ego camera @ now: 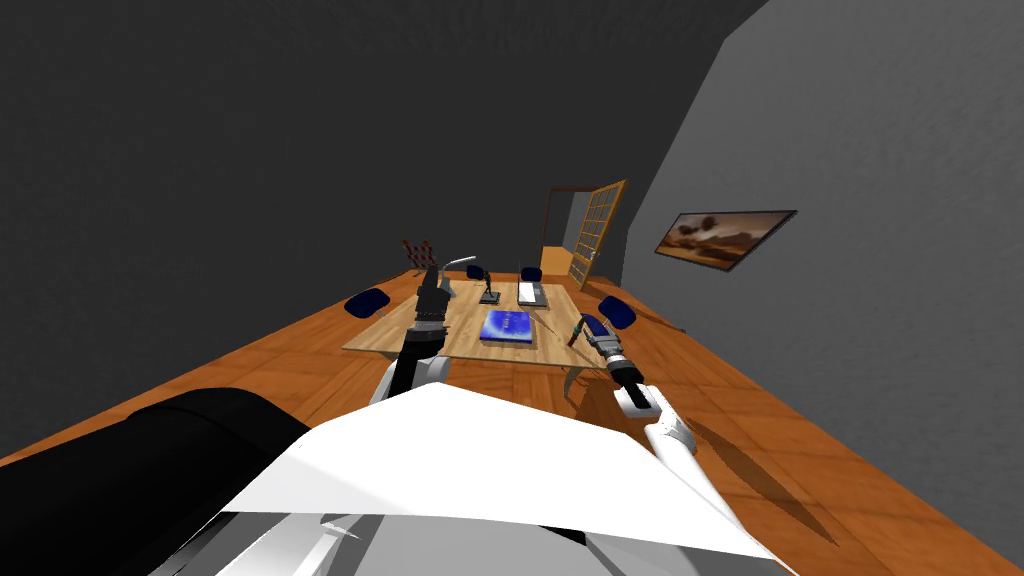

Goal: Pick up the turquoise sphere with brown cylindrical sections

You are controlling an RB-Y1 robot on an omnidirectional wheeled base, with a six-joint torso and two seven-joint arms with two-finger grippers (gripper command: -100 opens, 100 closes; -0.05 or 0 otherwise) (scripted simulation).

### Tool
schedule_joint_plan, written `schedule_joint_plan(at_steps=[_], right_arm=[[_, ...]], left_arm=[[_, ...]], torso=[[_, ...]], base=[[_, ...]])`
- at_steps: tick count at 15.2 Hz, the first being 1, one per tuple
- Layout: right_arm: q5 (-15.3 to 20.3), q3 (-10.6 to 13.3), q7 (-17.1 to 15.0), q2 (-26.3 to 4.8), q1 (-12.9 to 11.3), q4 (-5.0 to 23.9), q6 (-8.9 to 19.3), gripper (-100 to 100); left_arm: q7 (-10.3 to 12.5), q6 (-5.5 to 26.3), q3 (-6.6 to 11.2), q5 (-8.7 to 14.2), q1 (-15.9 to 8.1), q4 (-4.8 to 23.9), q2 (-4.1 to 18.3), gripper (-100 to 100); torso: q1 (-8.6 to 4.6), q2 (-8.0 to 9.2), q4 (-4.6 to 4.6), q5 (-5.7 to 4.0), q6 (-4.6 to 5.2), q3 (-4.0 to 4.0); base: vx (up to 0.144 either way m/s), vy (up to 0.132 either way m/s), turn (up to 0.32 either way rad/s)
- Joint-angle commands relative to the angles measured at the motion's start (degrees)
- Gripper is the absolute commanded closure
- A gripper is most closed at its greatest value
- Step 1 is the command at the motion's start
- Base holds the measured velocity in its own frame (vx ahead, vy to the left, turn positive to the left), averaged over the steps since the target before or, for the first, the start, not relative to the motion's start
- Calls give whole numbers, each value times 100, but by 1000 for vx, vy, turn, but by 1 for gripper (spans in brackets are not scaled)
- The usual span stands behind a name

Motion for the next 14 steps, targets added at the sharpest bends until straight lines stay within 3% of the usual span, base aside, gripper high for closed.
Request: schedule_joint_plan(at_steps=[1, 8, 14], right_arm=[[39, -17, 88, 5, -65, 163, 4, -100], [456, -167, 847, 80, -521, 1124, 108, -100], [622, -227, 1149, 121, -703, 1523, 150, -100]], left_arm=[[0, 0, 0, 0, 0, 0, 0, 0], [0, 0, 0, 0, 0, 0, 0, 0], [0, 0, 0, 0, 0, 0, 1, 0]], torso=[[0, 0, 0, 0, 0, 0], [-1, -1, 0, 0, 0, -1], [-24, 8, 2, -4, 1, 5]], base=[[21, 59, -3], [29, 70, -10], [15, 40, -2]])
